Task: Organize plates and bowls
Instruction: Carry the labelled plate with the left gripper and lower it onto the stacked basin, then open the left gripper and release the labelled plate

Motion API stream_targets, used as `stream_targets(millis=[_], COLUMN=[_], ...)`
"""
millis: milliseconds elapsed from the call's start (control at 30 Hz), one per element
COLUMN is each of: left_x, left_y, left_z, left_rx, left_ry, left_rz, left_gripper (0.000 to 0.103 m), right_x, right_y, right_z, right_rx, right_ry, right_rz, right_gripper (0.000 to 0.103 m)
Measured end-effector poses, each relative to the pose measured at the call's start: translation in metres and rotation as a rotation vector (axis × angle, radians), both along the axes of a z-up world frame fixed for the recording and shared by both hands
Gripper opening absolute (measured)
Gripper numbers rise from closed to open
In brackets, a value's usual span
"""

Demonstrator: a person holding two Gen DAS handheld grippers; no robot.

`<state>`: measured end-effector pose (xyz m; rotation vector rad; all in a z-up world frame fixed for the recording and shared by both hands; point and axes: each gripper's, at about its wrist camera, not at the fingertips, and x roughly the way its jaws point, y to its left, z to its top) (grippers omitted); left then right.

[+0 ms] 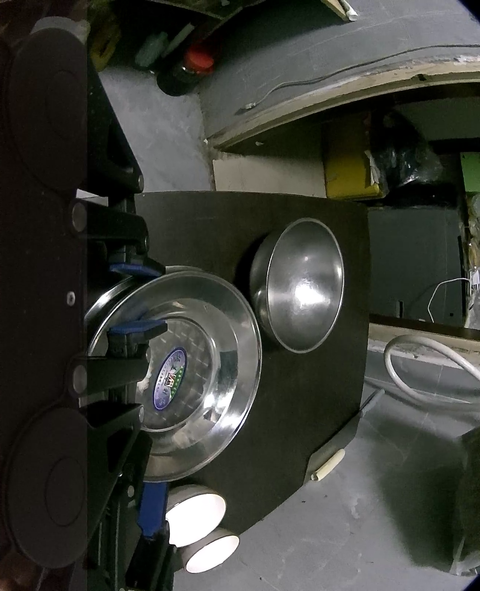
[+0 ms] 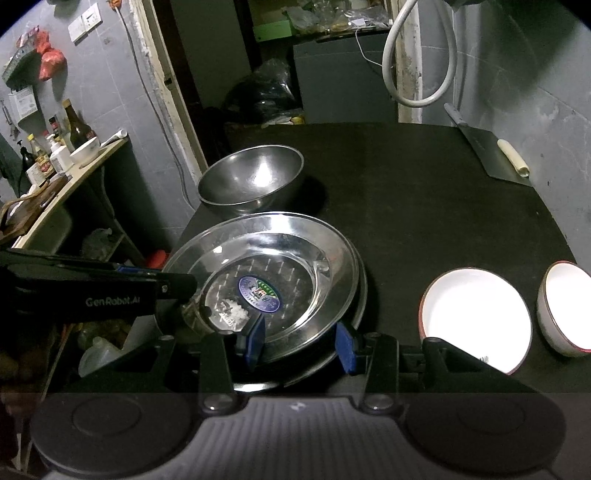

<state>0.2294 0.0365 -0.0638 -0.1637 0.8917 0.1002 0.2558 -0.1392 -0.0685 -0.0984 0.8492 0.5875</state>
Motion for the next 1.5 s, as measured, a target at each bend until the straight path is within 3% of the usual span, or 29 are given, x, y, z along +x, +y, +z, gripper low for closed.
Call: stream_targets(millis=[800,900,967,1100,1167,1267,1433,1500], left_x=[0.002,0.002,0.001,0.001,0.001,0.004,0.019,0.027], left_y=[-0.003,-0.002,-0.001,0.008,0.016,0.034,0.065,0.075], left_z=[0.0,0.0,0.001,0.006,0.009,0.012,0.008,0.008], left_rx=[0.042,0.038,0.042,0.04,0.024,-0.021,-0.112,-0.111], left_ry=[0.007,0.008,0.003,-0.034,-0.063,-0.097,-0.095,-0.103], left_rz=[-0.003,0.005,0.018,0.055,0.083,0.126,0.204,0.224], left_gripper=[0.028,0.04,0.059,0.085,0.099,0.102,0.102,0.102], right_x=[-0.004,-0.002,-0.003,-0.004,-0.002,0.0,0.01,0.021], right_y=[0.006,0.006,0.005,0.002,0.0,-0.001,0.003,0.008], right_z=[-0.002,-0.002,-0.001,0.001,0.002,0.004,0.006,0.007], right_rx=[-0.056,-0.047,-0.046,-0.024,-0.007,0.012,0.021,0.008], right_ry=[-0.042,-0.038,-0.042,-0.049,-0.053,-0.069,-0.109,-0.121], right_rz=[0.018,0.016,0.015,0.001,-0.009,-0.033,-0.066,-0.077], right_gripper=[0.054,0.061,0.066,0.087,0.091,0.102,0.103,0.103])
